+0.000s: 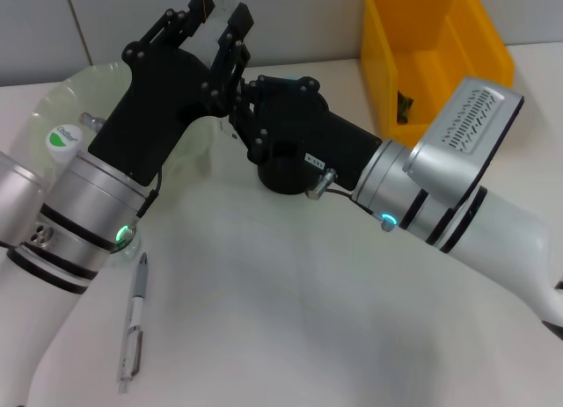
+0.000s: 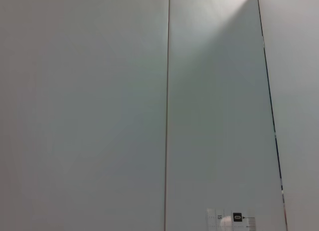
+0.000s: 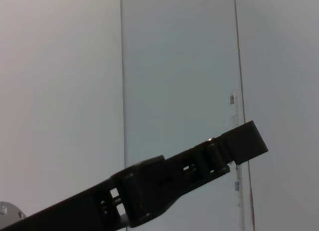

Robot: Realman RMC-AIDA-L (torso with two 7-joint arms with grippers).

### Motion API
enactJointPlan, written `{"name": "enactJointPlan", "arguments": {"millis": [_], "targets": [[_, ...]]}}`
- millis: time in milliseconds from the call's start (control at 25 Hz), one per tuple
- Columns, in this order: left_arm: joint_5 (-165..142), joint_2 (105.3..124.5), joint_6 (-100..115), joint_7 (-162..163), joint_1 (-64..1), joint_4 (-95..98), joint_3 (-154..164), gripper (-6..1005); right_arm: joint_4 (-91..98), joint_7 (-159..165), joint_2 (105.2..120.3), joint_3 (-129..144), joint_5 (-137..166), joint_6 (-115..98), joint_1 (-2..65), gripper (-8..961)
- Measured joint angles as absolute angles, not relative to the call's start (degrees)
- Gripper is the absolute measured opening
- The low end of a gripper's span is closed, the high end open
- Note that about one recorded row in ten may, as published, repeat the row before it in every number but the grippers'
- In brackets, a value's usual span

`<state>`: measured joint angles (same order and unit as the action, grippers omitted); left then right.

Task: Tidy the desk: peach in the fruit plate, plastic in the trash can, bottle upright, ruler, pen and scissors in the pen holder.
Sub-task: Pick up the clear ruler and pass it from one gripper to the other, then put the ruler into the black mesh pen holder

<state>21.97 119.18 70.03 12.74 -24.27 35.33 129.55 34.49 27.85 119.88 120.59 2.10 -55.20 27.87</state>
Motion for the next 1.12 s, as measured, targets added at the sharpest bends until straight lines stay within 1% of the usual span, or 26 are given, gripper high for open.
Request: {"name": "enactJointPlan", "arguments": {"millis": [320,800,1120], "targets": [[22.0,119.18,70.0,12.7,-24.3,35.3,129.6,516,34.4,27.8,119.88,120.8,1.5,-56.2,27.8,33],[22.0,119.18,70.0,12.8,-24.3,35.2,129.5,523,34.3,27.8,119.88,121.3,0.8,-56.2,28.1,6],[21.9,119.18,70.9,14.8,-23.7,35.0,129.6,528,34.2,27.8,119.88,121.3,0.8,-56.3,28.1,7]]}}
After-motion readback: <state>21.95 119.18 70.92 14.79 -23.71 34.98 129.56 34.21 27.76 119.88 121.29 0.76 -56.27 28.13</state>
